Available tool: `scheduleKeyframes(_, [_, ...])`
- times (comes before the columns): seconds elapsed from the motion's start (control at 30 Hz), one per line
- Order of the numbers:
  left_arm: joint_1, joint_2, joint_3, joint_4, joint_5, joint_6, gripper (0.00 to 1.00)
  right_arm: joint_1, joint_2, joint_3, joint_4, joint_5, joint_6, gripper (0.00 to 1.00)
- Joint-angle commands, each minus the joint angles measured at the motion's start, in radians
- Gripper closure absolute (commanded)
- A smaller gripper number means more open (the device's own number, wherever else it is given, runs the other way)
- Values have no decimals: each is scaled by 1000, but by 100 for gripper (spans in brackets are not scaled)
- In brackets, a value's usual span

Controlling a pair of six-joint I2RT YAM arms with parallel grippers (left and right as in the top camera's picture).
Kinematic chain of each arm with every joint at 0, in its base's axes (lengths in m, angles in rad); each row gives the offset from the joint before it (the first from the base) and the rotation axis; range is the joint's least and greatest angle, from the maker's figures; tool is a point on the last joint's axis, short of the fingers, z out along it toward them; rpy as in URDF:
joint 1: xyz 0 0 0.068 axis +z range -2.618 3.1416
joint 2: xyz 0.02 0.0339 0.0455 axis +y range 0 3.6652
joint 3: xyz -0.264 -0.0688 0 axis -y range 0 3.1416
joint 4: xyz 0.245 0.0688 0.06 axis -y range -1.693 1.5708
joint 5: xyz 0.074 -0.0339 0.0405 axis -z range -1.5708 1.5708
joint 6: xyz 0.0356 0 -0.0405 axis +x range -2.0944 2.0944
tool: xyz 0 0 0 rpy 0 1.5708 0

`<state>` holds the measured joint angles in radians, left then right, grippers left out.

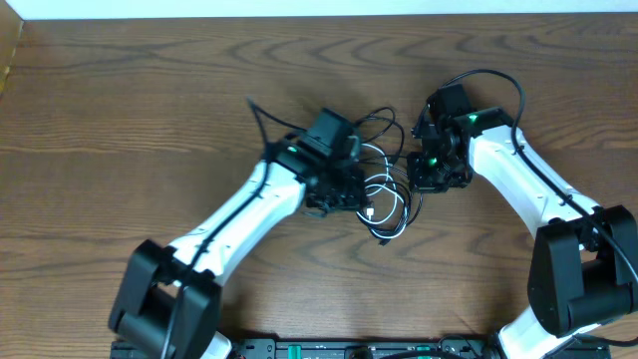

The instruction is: Untangle cables

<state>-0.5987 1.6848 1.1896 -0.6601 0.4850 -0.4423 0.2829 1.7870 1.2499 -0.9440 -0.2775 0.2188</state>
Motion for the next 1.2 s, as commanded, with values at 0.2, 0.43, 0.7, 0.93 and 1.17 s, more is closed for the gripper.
scheduleKeyframes(0.2, [-122,62,7,101,-69,30,61,5,4,4,-14,-14,-14,99])
scheduleKeyframes(0.43, [-134,68,7,148,-138,26,62,5,4,4,-34,-1,-13,99])
scheduleKeyframes(0.7, [-134,110,7,180,-138,-10,67,-2,4,4,-38,2,-6,99])
scheduleKeyframes(0.93, [-134,195,7,223,-139,-76,69,-2,4,4,-38,2,-6,99])
scheduleKeyframes(1.17, [-134,283,7,240,-139,-94,69,-2,4,4,-37,2,-6,99])
